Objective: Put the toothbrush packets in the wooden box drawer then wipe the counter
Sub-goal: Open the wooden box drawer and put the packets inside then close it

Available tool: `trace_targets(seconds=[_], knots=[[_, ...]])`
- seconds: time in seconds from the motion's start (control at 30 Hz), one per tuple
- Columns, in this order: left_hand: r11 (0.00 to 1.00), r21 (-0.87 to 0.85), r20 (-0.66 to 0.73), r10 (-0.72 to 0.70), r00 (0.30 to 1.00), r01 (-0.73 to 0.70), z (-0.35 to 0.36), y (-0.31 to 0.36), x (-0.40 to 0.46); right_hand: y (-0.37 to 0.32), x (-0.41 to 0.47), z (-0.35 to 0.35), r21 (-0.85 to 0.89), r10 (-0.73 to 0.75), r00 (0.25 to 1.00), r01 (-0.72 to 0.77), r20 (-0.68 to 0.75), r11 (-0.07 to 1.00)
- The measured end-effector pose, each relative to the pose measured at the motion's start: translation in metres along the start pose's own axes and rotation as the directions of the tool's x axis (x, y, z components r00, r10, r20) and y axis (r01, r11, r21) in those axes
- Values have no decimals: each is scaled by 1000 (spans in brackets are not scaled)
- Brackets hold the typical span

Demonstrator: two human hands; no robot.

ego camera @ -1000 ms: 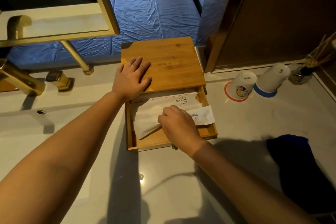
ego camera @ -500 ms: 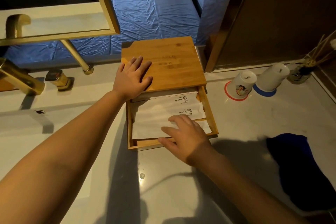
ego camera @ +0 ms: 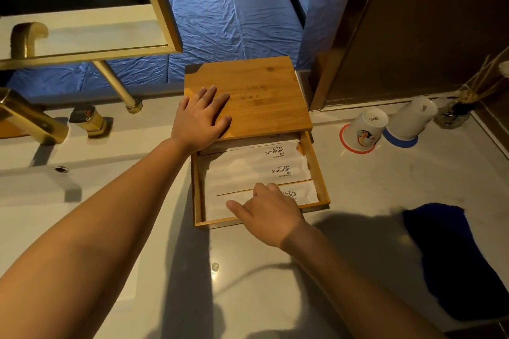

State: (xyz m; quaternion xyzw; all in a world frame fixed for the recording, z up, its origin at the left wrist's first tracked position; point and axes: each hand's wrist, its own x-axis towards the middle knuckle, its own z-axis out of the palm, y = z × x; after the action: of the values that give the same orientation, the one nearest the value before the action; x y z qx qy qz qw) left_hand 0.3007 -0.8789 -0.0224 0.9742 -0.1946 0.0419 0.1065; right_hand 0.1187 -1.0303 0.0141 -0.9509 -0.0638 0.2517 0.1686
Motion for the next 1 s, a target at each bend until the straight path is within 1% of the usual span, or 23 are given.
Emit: trace_targets(seconds=[0.07,0.13,0.17,0.2,0.27,0.37,0.47,0.53,0.57,0.6,0.63,0.67,0.7,0.73,0.77,0.8,0.83,0.87,0.93,1.0], knots=[[1000,-1,-5,1,1000,-1,1,0,0,3,0,-4,55,4,999,-2,-31,998],[1000,1,-8,2,1000,-2,2,0,0,12,1,-5,113,2,993,11,-121,994],[1000,3,-8,0,1000,0,2,0,0,18,2,-4,97,-2,986,19,-167,995],[1000,3,-8,0,1000,0,2,-1,1,24,5,-2,43,-7,981,15,-193,999],[1000,-1,-12,0,1000,0,2,-1,1,35,9,1,-56,14,987,-23,-160,998],[1000,-2,-7,1,1000,-1,2,0,1,42,12,8,-81,48,997,-53,-67,995],[1000,-4,-2,-2,1000,2,1,0,1,45,11,9,-77,64,996,-69,-59,995],[1000,-6,1,-1,1000,1,1,-1,1,44,10,10,-92,58,995,-65,-79,994],[1000,-6,1,1,1000,-1,1,0,0,43,7,10,-73,39,989,-50,-142,996],[1000,-6,0,3,1000,-3,1,0,0,42,3,12,-7,-4,963,2,-270,1000],[1000,-7,-1,4,1000,-4,1,0,0,42,-3,14,90,-57,898,107,-435,990],[1000,-11,0,4,1000,-4,1,0,0,43,-9,17,174,-80,810,219,-581,960],[1000,-13,3,2,1000,-2,1,0,0,44,-15,22,263,-50,757,288,-652,921],[1000,-12,5,-1,1000,1,1,-1,0,46,-21,29,385,15,766,306,-643,871],[1000,-9,7,-2,1000,2,0,-1,0,47,-26,37,537,112,818,261,-565,802],[1000,-7,7,-1,1000,1,0,0,0,47,-29,43,679,211,875,166,-436,715],[1000,-5,5,0,1000,0,0,0,0,48,-31,49,776,283,914,51,-290,629],[1000,-6,4,1,1000,-1,0,0,0,48,-32,53,828,324,934,-62,-148,557],[1000,-9,2,2,1000,-2,0,0,0,48,-31,57,875,344,935,-239,90,422],[1000,-7,0,4,1000,-4,0,1,0,43,-24,53,917,309,924,-309,226,253]])
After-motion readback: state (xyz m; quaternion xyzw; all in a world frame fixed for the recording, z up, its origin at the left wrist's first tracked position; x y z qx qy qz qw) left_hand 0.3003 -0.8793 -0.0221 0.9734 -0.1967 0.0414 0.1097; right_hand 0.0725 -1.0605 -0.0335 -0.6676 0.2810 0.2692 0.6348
